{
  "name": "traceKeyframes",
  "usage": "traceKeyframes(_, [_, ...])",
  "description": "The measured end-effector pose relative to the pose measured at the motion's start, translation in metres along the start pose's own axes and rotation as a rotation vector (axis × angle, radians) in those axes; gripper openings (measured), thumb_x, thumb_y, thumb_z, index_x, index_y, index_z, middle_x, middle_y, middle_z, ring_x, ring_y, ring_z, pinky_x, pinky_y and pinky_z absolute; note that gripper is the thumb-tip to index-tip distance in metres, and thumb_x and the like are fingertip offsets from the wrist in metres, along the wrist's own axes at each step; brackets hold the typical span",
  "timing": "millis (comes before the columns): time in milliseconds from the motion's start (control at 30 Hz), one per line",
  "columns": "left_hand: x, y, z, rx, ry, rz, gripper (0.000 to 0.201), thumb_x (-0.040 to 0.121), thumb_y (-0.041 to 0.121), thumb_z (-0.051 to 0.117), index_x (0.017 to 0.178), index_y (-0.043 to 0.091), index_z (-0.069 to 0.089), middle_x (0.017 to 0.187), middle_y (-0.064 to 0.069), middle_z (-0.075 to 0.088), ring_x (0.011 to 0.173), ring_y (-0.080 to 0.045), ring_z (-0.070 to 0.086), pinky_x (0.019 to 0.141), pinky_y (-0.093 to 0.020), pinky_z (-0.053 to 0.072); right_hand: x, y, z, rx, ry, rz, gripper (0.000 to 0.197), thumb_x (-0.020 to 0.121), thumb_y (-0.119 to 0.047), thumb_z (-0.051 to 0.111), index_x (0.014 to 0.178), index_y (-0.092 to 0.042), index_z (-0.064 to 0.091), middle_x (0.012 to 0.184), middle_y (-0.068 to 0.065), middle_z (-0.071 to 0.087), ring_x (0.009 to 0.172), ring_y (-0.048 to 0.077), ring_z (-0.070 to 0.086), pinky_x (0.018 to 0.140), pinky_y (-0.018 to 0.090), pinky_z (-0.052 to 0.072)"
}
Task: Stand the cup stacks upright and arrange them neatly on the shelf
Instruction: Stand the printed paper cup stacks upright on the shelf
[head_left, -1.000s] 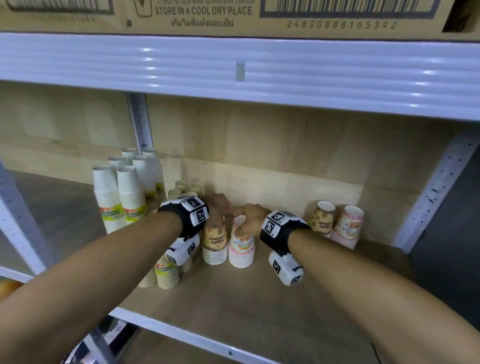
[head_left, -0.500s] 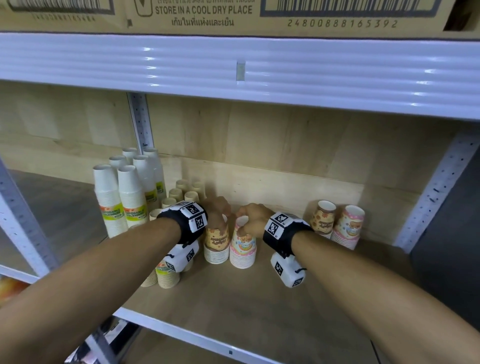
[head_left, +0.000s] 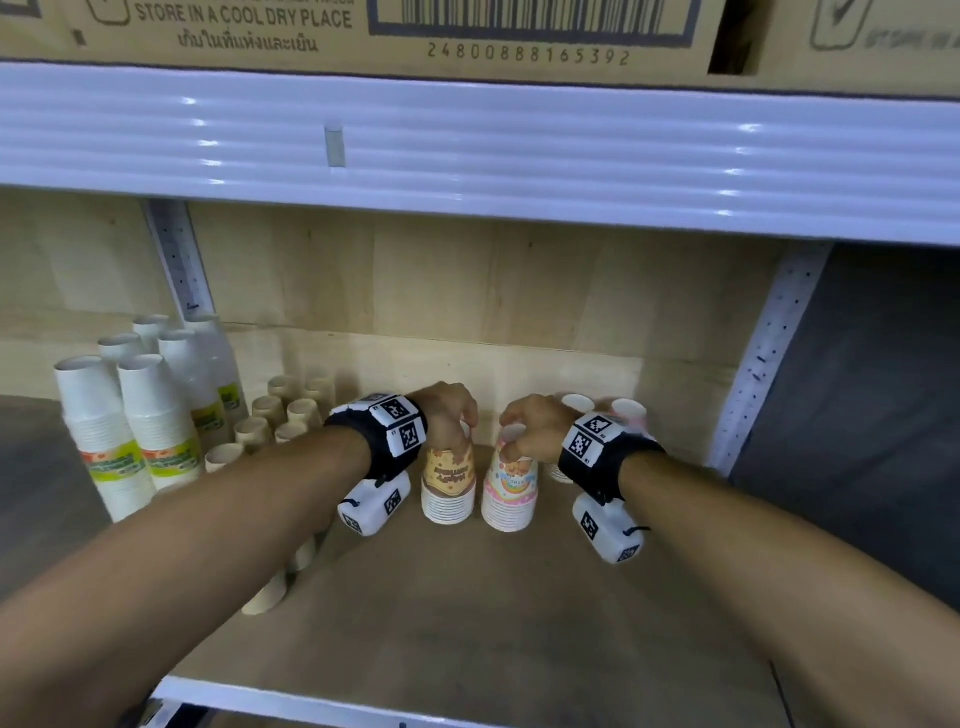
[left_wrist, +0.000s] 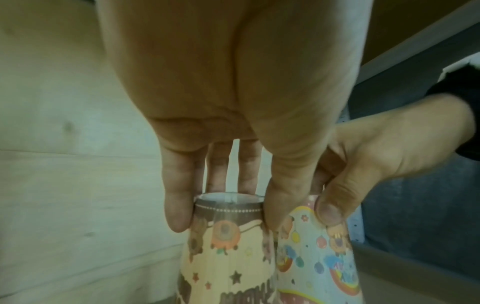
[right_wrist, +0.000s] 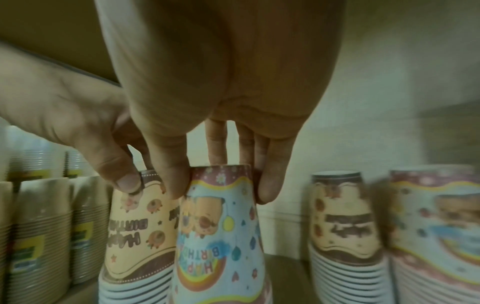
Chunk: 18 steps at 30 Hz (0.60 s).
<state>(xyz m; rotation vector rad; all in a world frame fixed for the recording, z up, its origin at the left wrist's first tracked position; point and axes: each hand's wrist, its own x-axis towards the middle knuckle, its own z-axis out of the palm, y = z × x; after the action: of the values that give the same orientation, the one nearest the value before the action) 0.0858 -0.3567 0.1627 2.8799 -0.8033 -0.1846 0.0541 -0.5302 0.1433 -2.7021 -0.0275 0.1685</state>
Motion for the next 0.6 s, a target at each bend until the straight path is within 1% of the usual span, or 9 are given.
traceKeyframes(67, [0.01, 0.019, 0.001, -0.004, -0.013, 0.04, 0.046, 0.084, 0.014, 0.073, 0.129, 0.015, 0.061, 0.136, 0.0, 0.054, 0.119, -0.019, 0.056, 0.075, -0.017, 0.04, -0.009, 0.016, -0.012, -0.037, 0.029, 0.033, 0.056, 0.074, -0.032, 0.076, 0.126, -0.025, 0.06, 0.125, -0.002, 0.055, 0.109, 0.019, 0.053, 0.081, 0.028, 0.042])
traceKeyframes(133, [0.02, 0.037, 0.002, 0.011, -0.012, 0.078, 0.046, 0.086, 0.015, 0.071, 0.13, 0.014, 0.06, 0.138, -0.001, 0.053, 0.121, -0.02, 0.055, 0.077, -0.017, 0.038, -0.019, 0.031, -0.024, -0.057, 0.05, 0.059, 0.053, 0.073, -0.033, 0.076, 0.123, -0.024, 0.062, 0.122, -0.003, 0.055, 0.111, 0.019, 0.055, 0.085, 0.029, 0.044])
traceKeyframes(167, [0.024, 0.045, 0.002, 0.01, -0.018, 0.096, 0.047, 0.086, 0.015, 0.071, 0.131, 0.015, 0.06, 0.138, -0.002, 0.052, 0.121, -0.02, 0.054, 0.077, -0.017, 0.038, -0.024, 0.039, -0.029, -0.057, 0.059, 0.067, 0.05, 0.074, -0.032, 0.076, 0.121, -0.023, 0.064, 0.119, -0.004, 0.055, 0.111, 0.019, 0.056, 0.084, 0.028, 0.045])
traceKeyframes(233, [0.035, 0.061, 0.003, -0.015, -0.057, 0.118, 0.049, 0.083, 0.018, 0.074, 0.13, 0.017, 0.059, 0.135, -0.002, 0.053, 0.116, -0.022, 0.057, 0.079, -0.022, 0.045, -0.034, 0.054, -0.038, -0.068, 0.069, 0.096, 0.043, 0.077, -0.028, 0.075, 0.118, -0.019, 0.065, 0.114, -0.003, 0.056, 0.108, 0.02, 0.059, 0.081, 0.028, 0.048])
traceKeyframes(333, [0.049, 0.082, 0.006, -0.028, -0.09, 0.154, 0.047, 0.083, 0.02, 0.073, 0.128, 0.02, 0.06, 0.129, -0.004, 0.057, 0.107, -0.022, 0.061, 0.078, -0.028, 0.053, -0.044, 0.077, -0.048, -0.026, 0.09, 0.157, 0.041, 0.076, -0.026, 0.076, 0.115, -0.019, 0.067, 0.121, 0.001, 0.062, 0.106, 0.022, 0.062, 0.087, 0.033, 0.054])
traceKeyframes(367, [0.052, 0.089, 0.006, -0.024, -0.089, 0.171, 0.046, 0.083, 0.02, 0.073, 0.127, 0.02, 0.061, 0.126, -0.005, 0.058, 0.105, -0.022, 0.061, 0.075, -0.027, 0.053, -0.047, 0.084, -0.05, -0.016, 0.104, 0.162, 0.04, 0.076, -0.025, 0.076, 0.114, -0.019, 0.068, 0.121, 0.002, 0.063, 0.105, 0.022, 0.062, 0.088, 0.033, 0.054])
traceKeyframes(433, [0.06, 0.101, 0.01, -0.016, -0.083, 0.205, 0.042, 0.081, 0.02, 0.074, 0.123, 0.018, 0.063, 0.121, -0.006, 0.062, 0.101, -0.022, 0.062, 0.07, -0.026, 0.05, -0.051, 0.094, -0.053, -0.023, 0.111, 0.172, 0.036, 0.08, -0.021, 0.074, 0.114, -0.014, 0.067, 0.117, 0.002, 0.06, 0.103, 0.019, 0.06, 0.084, 0.028, 0.051])
traceKeyframes(500, [0.067, 0.111, 0.015, -0.022, -0.077, 0.223, 0.041, 0.08, 0.02, 0.074, 0.119, 0.017, 0.065, 0.118, -0.007, 0.064, 0.099, -0.023, 0.063, 0.069, -0.026, 0.048, -0.053, 0.104, -0.053, -0.013, 0.117, 0.181, 0.031, 0.081, -0.02, 0.075, 0.111, -0.016, 0.067, 0.116, 0.002, 0.058, 0.101, 0.017, 0.057, 0.079, 0.024, 0.045])
traceKeyframes(600, [0.076, 0.122, 0.022, -0.03, -0.074, 0.245, 0.041, 0.082, 0.018, 0.072, 0.123, 0.017, 0.063, 0.12, -0.005, 0.063, 0.103, -0.024, 0.062, 0.071, -0.025, 0.045, -0.052, 0.115, -0.05, 0.017, 0.143, 0.203, 0.035, 0.077, -0.021, 0.078, 0.11, -0.019, 0.067, 0.12, 0.002, 0.059, 0.103, 0.018, 0.059, 0.078, 0.024, 0.046])
